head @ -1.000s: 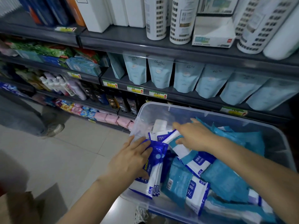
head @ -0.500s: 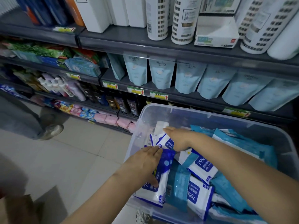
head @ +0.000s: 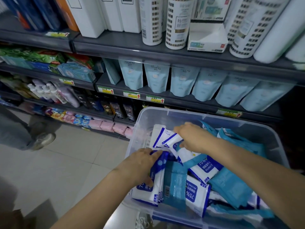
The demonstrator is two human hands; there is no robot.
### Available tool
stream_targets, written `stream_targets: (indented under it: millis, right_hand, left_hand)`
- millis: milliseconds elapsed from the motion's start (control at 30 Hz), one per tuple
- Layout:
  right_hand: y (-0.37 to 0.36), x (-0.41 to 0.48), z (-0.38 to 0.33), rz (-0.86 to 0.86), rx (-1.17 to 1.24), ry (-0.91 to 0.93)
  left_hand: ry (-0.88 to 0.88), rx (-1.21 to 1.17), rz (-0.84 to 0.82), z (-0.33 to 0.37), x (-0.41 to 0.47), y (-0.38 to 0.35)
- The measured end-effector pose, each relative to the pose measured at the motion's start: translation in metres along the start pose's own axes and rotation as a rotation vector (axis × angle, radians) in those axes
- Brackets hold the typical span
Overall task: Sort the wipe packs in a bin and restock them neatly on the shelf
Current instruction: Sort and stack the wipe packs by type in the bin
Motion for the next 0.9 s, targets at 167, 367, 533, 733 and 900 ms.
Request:
stream_targets:
  millis: [167, 367, 533, 733, 900]
  right_hand:
    - [0.019, -0.044, 0.017, 0.185, 0.1, -0.017]
    - [0.03, -0.108, 0.047, 0.525, 0.217, 0.04]
    - [0.015, -0.148, 0.064, 0.661, 0.278, 0.014]
    - [0.0, -0.172, 0.062, 0.697, 0.252, 0.035]
    - [-0.031, -0.183, 0.054, 0.564, 0.14, 0.04]
  left_hand:
    - [0.003, -0.016, -0.024, 0.0, 0.0, -0.002]
    - [0.0, -0.073, -0.01, 0.001, -0.003, 0.003]
    - [-0.015, -0.121, -0.005, 0.001, -0.005, 0.007]
    - [-0.022, -0.143, 0.013, 0.001, -0.006, 0.012]
    - [-0.05, -0.087, 0.015, 0.001, -0.004, 0.013]
Point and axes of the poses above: each hand's wrist, its own x-axis towards the middle knuckle, its own y-axis out of the back of the hand, z = x × y, the point moved 7 cm from there along x, towards the middle knuckle, and after that the axes turned 7 degrees about x, right-handed, at the moved point
